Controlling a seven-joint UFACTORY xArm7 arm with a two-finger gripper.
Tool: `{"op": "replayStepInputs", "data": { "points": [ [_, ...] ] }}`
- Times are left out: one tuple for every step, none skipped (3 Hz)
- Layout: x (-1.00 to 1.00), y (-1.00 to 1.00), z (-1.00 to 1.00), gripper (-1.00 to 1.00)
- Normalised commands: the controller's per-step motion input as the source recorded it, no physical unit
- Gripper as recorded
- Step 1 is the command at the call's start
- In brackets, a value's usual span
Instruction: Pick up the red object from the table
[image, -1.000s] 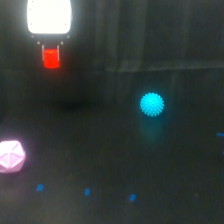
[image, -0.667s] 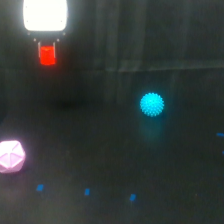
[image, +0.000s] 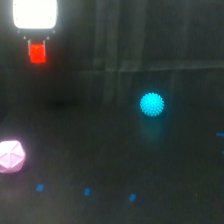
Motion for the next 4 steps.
{"op": "replayStepInputs", "data": {
  "points": [
    [0.0,-0.21,0.12,-0.93],
    [0.71,0.17,0.89,-1.0],
    [0.28,0.22,0.53,-0.76],
    [-0.13,-0.34,0.0,-0.98]
  ]
}}
